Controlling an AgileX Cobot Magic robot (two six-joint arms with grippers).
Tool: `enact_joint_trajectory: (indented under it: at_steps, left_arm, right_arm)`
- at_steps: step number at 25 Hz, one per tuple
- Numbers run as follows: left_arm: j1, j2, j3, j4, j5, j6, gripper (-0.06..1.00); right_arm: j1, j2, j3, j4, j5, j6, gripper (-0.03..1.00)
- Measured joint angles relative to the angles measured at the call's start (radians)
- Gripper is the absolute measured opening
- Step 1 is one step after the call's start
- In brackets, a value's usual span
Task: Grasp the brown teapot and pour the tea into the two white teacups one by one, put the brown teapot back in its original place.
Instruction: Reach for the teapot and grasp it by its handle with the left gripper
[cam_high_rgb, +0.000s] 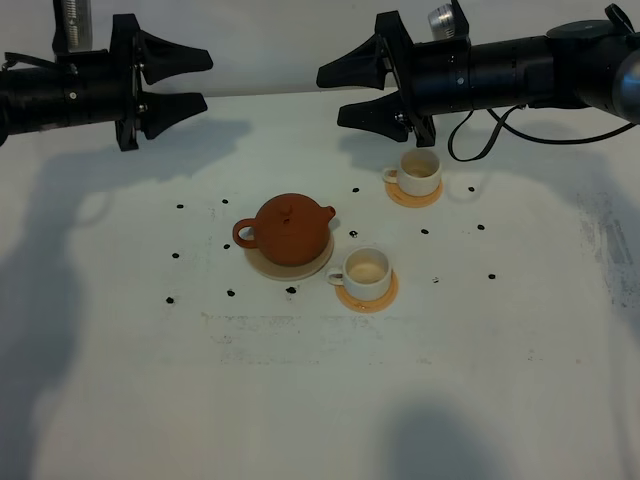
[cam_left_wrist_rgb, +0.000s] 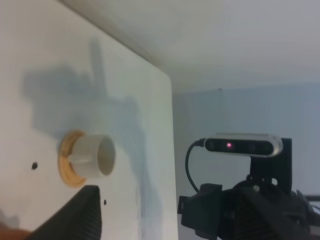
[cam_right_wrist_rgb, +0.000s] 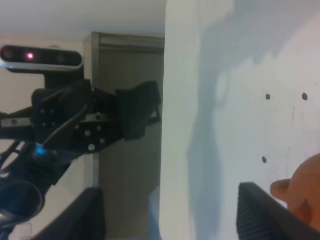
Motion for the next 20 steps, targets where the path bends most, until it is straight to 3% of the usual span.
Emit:
enact_joint_trajectory:
  at_steps: [5, 9, 20]
  left_arm:
    - [0.0, -0.004, 0.0, -0.018, 0.025, 0.165, 0.57]
    - [0.0, -0.04, 0.0, 0.003, 0.017, 0.276, 0.56]
    - [-0.001, -0.216, 0.0, 0.257, -0.077, 0.4, 0.53]
  right_arm:
    - [0.0, 0.0, -0.02, -0.015, 0.0, -0.06, 0.56]
    - [0.0, -0.003, -0.058, -0.09, -0.018, -0.065, 0.53]
    - [0.0, -0.097, -0.068, -0.471, -0.138, 0.008, 0.51]
